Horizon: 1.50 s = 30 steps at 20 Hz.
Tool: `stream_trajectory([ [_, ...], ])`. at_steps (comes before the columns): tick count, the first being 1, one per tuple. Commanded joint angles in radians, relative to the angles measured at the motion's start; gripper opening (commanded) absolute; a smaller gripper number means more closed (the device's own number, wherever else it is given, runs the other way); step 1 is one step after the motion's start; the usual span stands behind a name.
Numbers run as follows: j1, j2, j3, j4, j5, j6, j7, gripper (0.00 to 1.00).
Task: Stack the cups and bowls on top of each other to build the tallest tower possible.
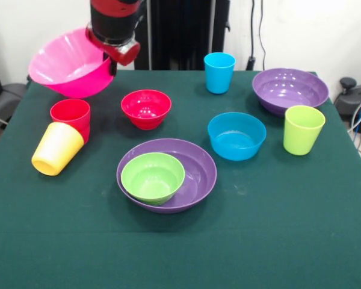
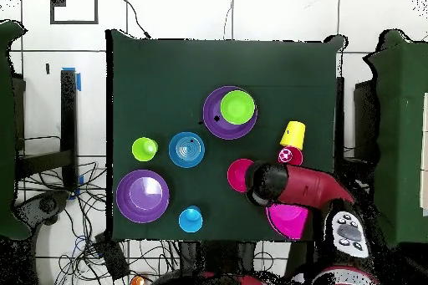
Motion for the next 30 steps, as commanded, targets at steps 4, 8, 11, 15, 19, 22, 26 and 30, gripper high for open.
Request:
stream_trajectory([
  [4, 0.164, 0.039, -0.036, -0.312, 0.02, 0.334, 0.159, 0.0],
  [8, 0.206, 0.082, -0.064, -0.404, 0.017, 0.431, 0.182, 0.0],
  [11, 0.223, 0.103, -0.079, -0.459, 0.021, 0.475, 0.187, 0.0],
  [15, 0.245, 0.159, -0.09, -0.553, 0.03, 0.485, 0.214, 0.0],
  [19, 0.258, 0.223, -0.098, -0.645, 0.045, 0.453, 0.251, 0.0],
  [22, 0.265, 0.265, -0.106, -0.707, 0.06, 0.424, 0.28, 0.0],
  [26, 0.277, 0.327, -0.119, -0.826, 0.085, 0.456, 0.307, 0.0],
  [30, 0.287, 0.376, -0.133, -0.91, 0.12, 0.476, 0.337, 0.0],
])
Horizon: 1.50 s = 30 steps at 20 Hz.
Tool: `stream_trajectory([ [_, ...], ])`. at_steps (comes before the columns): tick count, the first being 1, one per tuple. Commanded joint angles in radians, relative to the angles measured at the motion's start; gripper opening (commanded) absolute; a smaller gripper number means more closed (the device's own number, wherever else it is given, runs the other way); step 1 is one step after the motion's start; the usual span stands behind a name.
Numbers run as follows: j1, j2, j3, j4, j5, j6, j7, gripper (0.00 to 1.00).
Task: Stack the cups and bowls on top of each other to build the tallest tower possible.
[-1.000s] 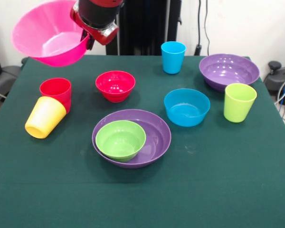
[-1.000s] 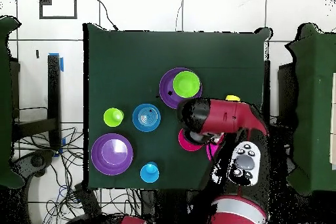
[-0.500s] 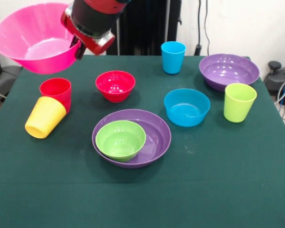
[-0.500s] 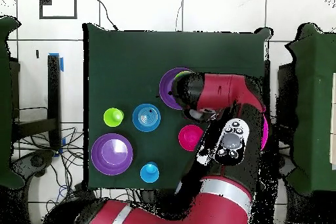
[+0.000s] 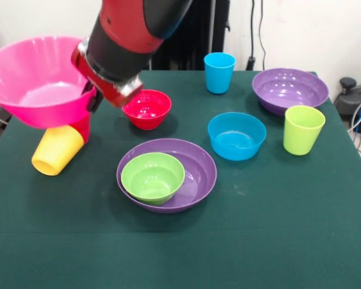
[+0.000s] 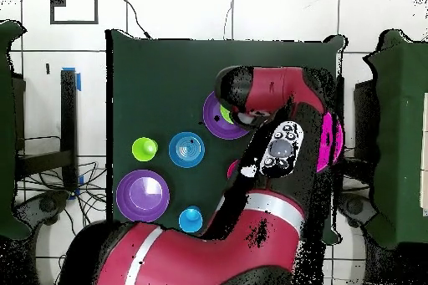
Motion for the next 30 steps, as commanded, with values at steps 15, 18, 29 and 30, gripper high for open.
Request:
stream_trajectory([
  [15, 0.057, 0.217, 0.032, -0.403, 0.196, 0.261, 0.326, 0.0],
  [18, 0.065, 0.219, 0.031, -0.404, 0.224, 0.286, 0.336, 0.0],
  [29, 0.065, 0.234, 0.008, -0.457, 0.308, 0.363, 0.327, 0.0],
  [30, 0.069, 0.237, 0.007, -0.459, 0.317, 0.366, 0.337, 0.0],
])
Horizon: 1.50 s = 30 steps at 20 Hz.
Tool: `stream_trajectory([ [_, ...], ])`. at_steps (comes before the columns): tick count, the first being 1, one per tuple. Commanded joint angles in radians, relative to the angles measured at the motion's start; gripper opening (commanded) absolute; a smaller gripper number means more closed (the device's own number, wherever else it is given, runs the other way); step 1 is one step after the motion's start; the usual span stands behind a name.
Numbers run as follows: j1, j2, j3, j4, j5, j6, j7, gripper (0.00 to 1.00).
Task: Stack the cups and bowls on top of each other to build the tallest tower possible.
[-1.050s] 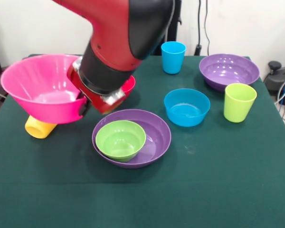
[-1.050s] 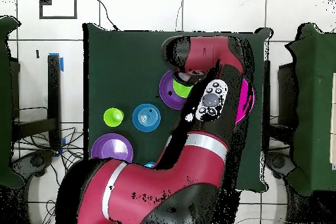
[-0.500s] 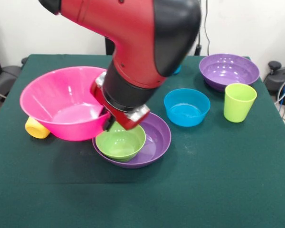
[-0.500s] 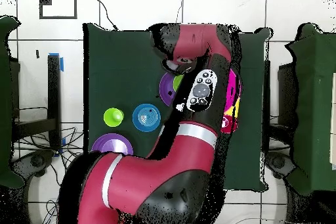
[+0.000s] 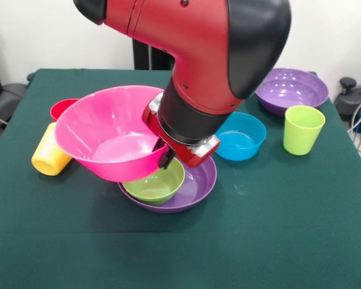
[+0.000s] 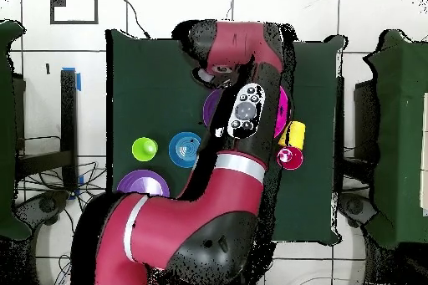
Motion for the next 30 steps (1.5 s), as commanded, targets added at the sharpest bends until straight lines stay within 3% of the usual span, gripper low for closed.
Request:
stream_trajectory([
  [1, 0.015, 0.01, 0.03, -0.06, 0.057, 0.123, 0.253, 0.0],
  [10, 0.027, 0.028, 0.001, -0.056, 0.096, 0.123, 0.259, 0.0],
  [11, 0.028, 0.03, -0.003, -0.057, 0.099, 0.122, 0.256, 1.0],
  [30, 0.04, 0.052, -0.043, -0.052, 0.155, 0.125, 0.26, 1.0],
])
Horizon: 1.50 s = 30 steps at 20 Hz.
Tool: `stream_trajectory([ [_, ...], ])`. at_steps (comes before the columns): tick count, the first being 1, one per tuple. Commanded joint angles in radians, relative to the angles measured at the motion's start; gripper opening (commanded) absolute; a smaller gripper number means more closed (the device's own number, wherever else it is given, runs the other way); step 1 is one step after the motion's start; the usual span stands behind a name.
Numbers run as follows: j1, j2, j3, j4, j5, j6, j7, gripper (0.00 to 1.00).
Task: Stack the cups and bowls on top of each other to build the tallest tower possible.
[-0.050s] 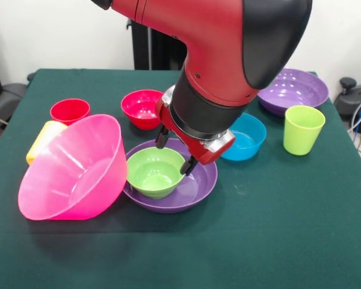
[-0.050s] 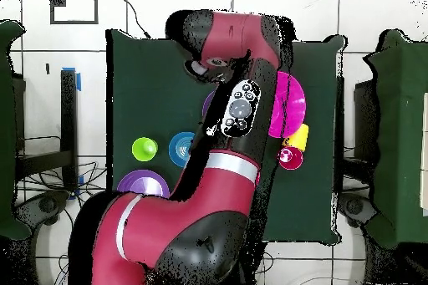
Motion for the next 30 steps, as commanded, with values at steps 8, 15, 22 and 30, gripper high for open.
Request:
stream_trajectory([
  [8, 0.021, 0.038, 0.026, -0.018, 0.046, 0.08, 0.229, 1.0],
  [15, 0.014, -0.103, 0.039, 0.196, 0.017, 0.005, 0.079, 1.0],
  [22, -0.095, -0.339, 0.095, 0.531, -0.016, -0.171, -0.213, 1.0],
  [30, -0.288, -0.504, 0.24, 0.811, -0.029, -0.385, -0.474, 1.0],
])
